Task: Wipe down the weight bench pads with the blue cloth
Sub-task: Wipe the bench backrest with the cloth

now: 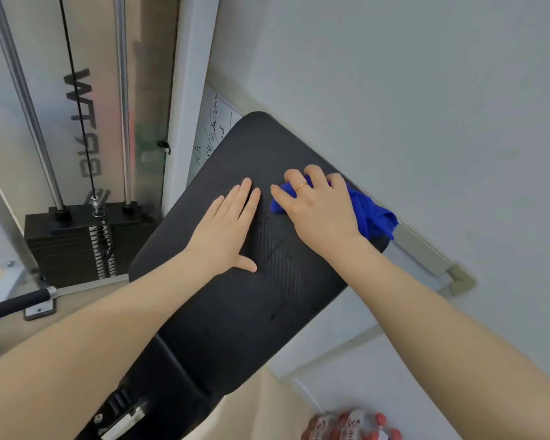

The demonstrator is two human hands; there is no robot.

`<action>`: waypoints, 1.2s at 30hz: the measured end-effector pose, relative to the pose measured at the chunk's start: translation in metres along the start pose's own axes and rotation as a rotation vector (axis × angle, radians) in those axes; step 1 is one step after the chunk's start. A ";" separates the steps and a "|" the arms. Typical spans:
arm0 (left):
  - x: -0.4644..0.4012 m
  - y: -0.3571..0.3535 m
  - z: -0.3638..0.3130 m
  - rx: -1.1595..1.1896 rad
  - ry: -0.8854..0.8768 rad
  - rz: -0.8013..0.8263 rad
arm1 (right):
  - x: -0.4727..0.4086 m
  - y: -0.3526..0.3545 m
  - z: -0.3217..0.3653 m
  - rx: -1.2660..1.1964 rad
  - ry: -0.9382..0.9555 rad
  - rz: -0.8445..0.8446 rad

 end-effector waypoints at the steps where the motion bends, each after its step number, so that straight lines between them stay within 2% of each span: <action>1: 0.001 0.001 -0.002 0.008 -0.010 -0.006 | 0.005 0.001 -0.001 -0.019 0.022 -0.023; 8: 0.003 0.002 0.002 0.061 -0.035 -0.022 | 0.058 0.002 -0.012 -0.018 0.033 -0.019; 14: -0.002 0.003 0.002 0.044 -0.003 -0.007 | -0.031 0.001 0.004 0.003 0.019 -0.090; 17: 0.001 0.004 0.000 0.058 -0.003 0.004 | -0.043 -0.001 0.007 -0.044 0.031 -0.110; 19: 0.001 0.004 -0.004 0.059 0.004 0.010 | -0.026 0.002 -0.005 -0.121 0.017 -0.150; 21: 0.003 0.005 -0.005 0.059 0.013 0.008 | 0.004 0.006 -0.022 -0.167 -0.078 -0.164; 23: 0.003 0.006 -0.005 0.068 0.008 0.016 | 0.043 0.008 -0.032 -0.178 -0.149 -0.123; 26: 0.003 0.005 -0.003 0.088 0.010 0.022 | 0.070 0.009 -0.035 -0.154 -0.149 -0.102; 32: 0.001 0.003 0.000 0.084 0.025 0.029 | -0.011 0.007 -0.026 -0.097 -0.042 -0.170; 36: 0.002 0.004 -0.004 0.111 0.015 0.033 | -0.016 0.009 -0.033 -0.164 -0.102 -0.183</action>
Point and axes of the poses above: each hand's wrist, its own x-axis away from the middle knuckle, its own y-axis out of the back of the hand, z = x × y, the point moved 7 cm from there along -x, towards the middle knuckle, and after that the axes turned 1 degree about z, right-handed, at the moved point
